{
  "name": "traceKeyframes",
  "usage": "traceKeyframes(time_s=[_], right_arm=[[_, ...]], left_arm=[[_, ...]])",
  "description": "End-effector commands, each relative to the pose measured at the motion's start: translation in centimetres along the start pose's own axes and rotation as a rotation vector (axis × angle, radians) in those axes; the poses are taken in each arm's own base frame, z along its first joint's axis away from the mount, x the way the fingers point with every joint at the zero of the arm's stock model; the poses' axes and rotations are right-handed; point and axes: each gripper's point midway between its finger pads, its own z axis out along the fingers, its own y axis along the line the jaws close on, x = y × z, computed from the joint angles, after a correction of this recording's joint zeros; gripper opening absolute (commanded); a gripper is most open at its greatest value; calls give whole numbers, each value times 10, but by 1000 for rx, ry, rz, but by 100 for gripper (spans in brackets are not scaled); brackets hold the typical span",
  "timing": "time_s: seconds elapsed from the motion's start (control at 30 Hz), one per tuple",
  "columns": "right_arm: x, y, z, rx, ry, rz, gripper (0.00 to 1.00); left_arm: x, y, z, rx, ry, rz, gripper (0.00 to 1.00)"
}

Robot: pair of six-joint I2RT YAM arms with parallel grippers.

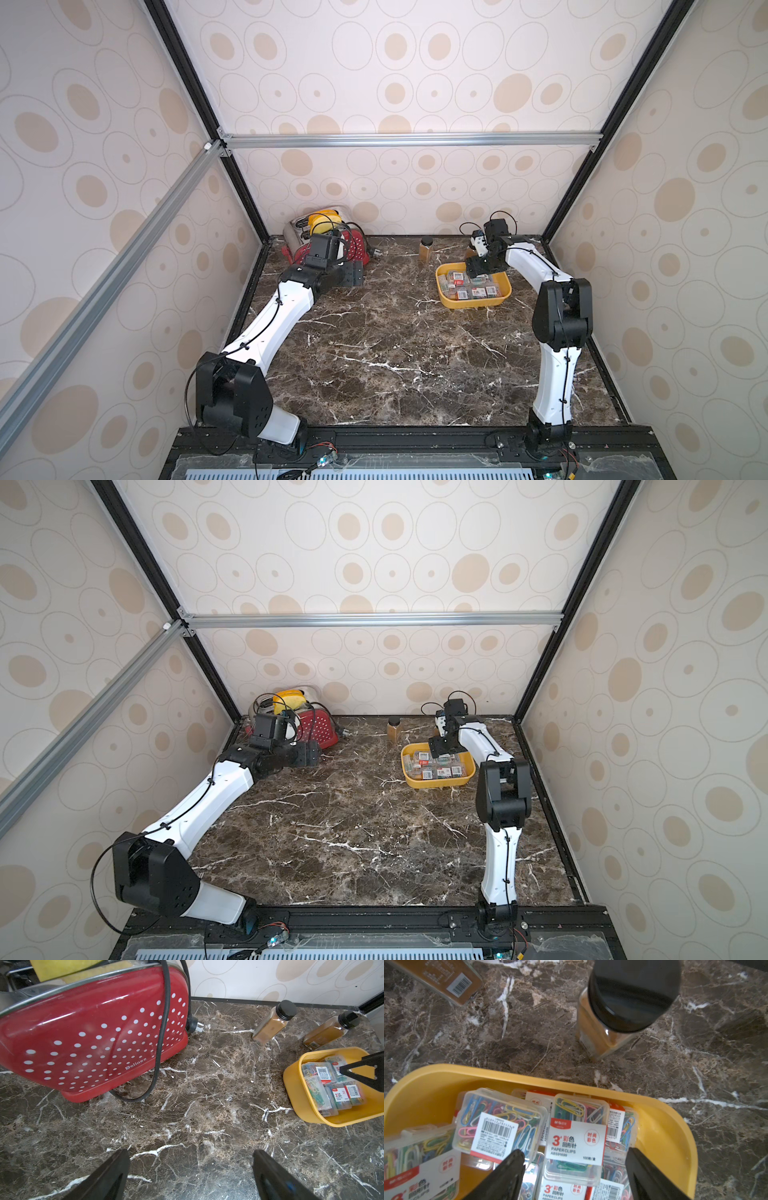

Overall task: Take the paper clips out of the storage box
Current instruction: Pick up the boxed paper clips from the storage box.

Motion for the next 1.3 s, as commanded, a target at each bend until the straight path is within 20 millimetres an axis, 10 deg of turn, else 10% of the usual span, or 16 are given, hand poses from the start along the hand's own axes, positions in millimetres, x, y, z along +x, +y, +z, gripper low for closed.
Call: traceKeyframes(time_s=[0.0, 1.0, 1.27], right_arm=[[9, -5, 10, 38, 33, 1, 81], [20, 0, 28, 11, 71, 8, 71], [15, 2, 22, 2, 63, 11, 41]], left_arm=[[-1, -4, -9, 19, -17, 6, 95], [0, -6, -4, 28, -13, -2, 96], [-2, -5, -4, 21, -19, 6, 96]])
